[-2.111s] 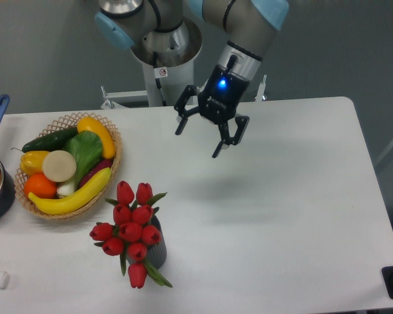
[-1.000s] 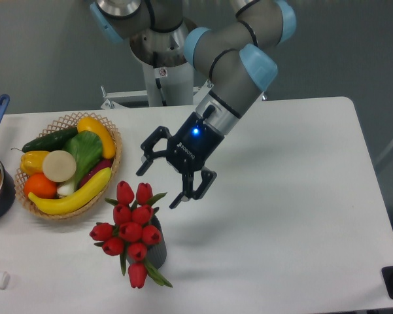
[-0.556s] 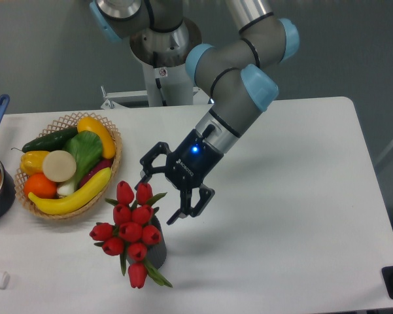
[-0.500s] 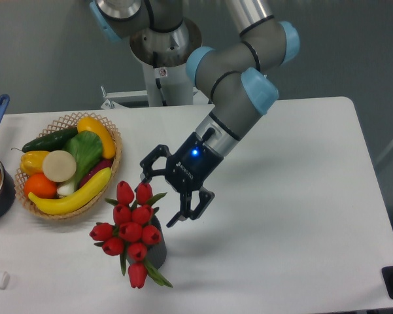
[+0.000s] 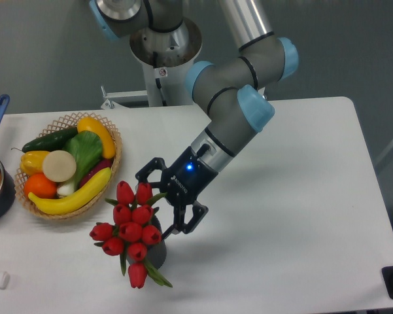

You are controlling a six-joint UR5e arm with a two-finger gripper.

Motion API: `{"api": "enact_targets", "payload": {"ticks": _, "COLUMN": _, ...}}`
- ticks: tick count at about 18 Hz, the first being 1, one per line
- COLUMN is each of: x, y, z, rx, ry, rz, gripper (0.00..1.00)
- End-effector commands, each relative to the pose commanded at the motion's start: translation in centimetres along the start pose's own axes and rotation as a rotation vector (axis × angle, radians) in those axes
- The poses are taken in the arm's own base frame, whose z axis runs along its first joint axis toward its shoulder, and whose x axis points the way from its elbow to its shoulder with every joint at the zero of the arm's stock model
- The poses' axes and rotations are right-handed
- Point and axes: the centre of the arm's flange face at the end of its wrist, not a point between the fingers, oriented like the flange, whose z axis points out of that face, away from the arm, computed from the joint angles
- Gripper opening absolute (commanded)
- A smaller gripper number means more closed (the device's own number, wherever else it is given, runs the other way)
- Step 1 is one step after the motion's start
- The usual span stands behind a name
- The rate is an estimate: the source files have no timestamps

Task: Pick up the flowers from the vase
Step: 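Lower the open gripper onto the tulip stems above the vase, then close the gripper around the tulip stems at the vase mouth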

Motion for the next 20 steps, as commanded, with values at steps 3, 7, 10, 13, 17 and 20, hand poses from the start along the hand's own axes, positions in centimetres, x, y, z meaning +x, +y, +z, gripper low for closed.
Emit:
{"api": "enact_targets", "payload": {"ticks": 3, "x": 0.0, "y": 0.0, "z": 0.9, "rx": -0.002, "ry": 0.013, "rz": 0.003, "gripper": 1.0}}
{"api": "enact_targets", "payload": {"ticks": 7, "x": 0.2, "y": -0.4, "z": 1.6, "rx": -0.003, "ry": 0.024, "rz": 0.01, "gripper": 1.0}}
{"api": "enact_targets", "payload": {"ticks": 10, "x": 0.2, "y": -0.6, "z": 1.8, "rx": -0.004, "ry": 0.025, "rz": 0.016, "gripper": 1.0}}
{"api": "enact_targets", "payload": {"ticks": 13, "x": -0.2, "y": -1.1, "z": 1.8, "rx": -0.002, "ry": 0.021, "rz": 0.025, "gripper": 1.0}}
{"api": "enact_targets", "payload": {"ticks": 17, "x": 0.1, "y": -0.5, "z": 2.1, "rx": -0.012, "ry": 0.026, "rz": 0.016, "gripper": 0.71}}
{"api": "enact_targets", "payload": {"ticks": 20, "x": 0.2, "y": -0.4, "z": 2.1, "rx": -0.013, "ry": 0.028, "rz": 0.011, "gripper": 0.6}}
